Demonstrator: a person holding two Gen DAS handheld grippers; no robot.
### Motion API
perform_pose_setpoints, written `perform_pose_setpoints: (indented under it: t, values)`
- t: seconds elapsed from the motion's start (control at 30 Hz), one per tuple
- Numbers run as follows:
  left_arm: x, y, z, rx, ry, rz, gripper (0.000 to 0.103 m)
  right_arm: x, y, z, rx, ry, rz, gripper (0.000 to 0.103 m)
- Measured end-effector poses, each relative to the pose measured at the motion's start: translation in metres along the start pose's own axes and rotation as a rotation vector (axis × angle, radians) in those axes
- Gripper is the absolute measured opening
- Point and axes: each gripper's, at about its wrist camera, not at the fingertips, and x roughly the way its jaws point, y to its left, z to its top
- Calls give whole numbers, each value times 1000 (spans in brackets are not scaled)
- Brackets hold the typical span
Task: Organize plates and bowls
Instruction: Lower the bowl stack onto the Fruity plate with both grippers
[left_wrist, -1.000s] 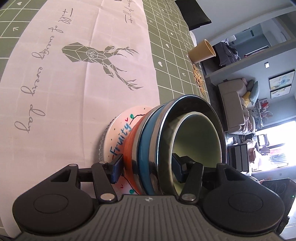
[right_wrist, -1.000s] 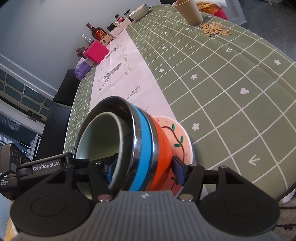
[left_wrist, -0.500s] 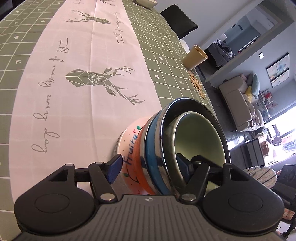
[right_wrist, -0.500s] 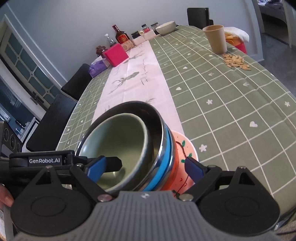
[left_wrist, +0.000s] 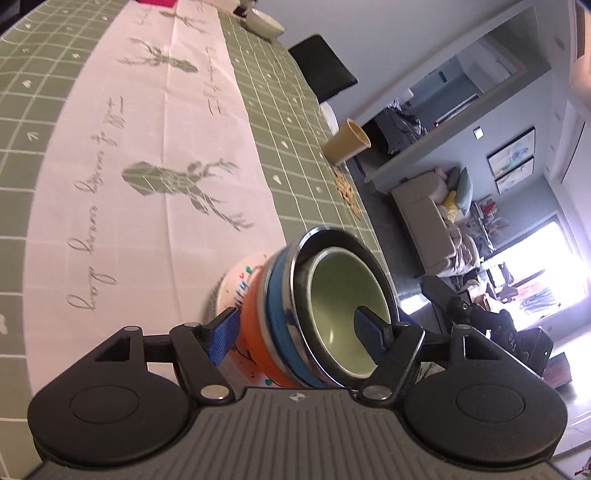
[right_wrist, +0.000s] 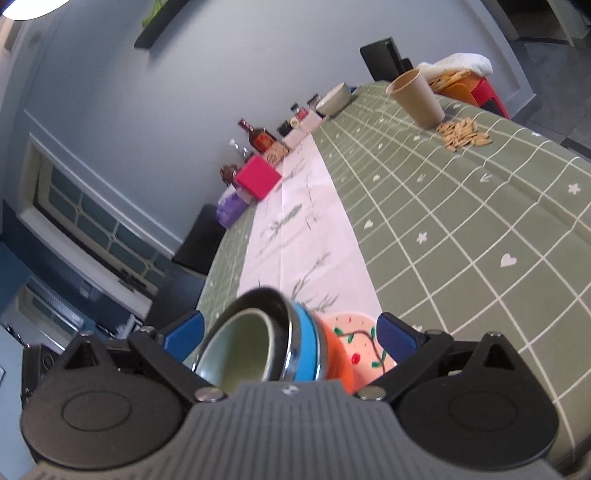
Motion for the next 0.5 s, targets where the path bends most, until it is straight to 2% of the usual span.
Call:
perform_pose_setpoints:
  t: [0.13, 0.2, 0.23, 0.27, 0.33, 0.4, 0.5]
  values:
    - [-20, 15, 6, -40, -112, 9, 83, -8, -15, 7, 43, -56, -9, 98]
    - [-23, 25, 6, -53, -151, 10, 82, -9, -23, 10, 40, -75, -53, 97]
    - [-21, 29, 6, -60, -146, 43, 78, -9, -26, 10, 34, -86, -85, 93]
    - [-18, 33, 6, -70, -139, 89, 74, -9, -29, 9, 31, -93, -117, 85]
    - [-12, 43, 3, -96, -131, 159, 72, -5, -37, 7, 36, -82, -159, 74]
    - [-4, 50, 0, -115, -105, 192, 66, 0, -43, 2, 46, -62, -168, 65]
    - [10, 57, -9, -121, -23, 240, 43, 11, -47, -8, 46, -23, -181, 52]
